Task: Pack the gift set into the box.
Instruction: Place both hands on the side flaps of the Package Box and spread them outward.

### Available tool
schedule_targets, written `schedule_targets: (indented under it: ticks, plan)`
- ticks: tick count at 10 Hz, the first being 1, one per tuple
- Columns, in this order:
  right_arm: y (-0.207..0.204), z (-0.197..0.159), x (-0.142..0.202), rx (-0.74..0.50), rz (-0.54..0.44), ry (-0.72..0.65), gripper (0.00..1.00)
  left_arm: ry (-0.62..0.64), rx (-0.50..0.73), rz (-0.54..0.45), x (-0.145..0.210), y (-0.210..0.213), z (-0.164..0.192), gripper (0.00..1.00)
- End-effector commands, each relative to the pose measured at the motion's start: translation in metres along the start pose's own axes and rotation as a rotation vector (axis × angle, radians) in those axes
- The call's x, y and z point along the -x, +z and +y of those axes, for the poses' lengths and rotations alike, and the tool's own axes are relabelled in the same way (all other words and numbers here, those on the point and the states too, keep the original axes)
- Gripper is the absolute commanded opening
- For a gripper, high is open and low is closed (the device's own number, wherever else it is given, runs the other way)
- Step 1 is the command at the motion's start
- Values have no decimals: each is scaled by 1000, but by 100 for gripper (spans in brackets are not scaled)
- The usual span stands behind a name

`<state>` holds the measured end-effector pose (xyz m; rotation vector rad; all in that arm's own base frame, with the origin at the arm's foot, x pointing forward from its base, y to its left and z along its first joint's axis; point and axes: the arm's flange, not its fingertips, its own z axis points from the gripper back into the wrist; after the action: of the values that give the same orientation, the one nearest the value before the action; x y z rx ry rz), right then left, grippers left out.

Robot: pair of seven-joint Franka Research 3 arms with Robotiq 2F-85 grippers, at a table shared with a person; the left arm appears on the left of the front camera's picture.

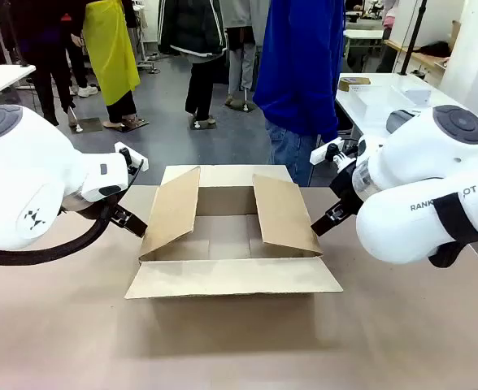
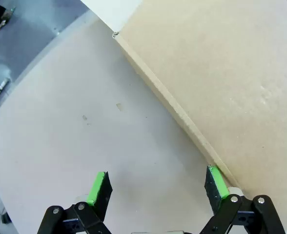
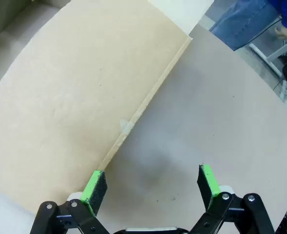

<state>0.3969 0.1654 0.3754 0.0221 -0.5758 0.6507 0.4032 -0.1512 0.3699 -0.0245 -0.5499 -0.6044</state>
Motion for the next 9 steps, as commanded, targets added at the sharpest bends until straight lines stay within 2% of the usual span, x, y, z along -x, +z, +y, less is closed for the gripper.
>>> schedule_targets:
  ticks: [1, 9]
  plan:
    - [0, 0, 0, 0, 0, 0, 100, 0, 0, -1, 0, 0, 0, 100]
    - [0, 0, 0, 0, 0, 0, 100, 0, 0, -1, 0, 0, 0, 100]
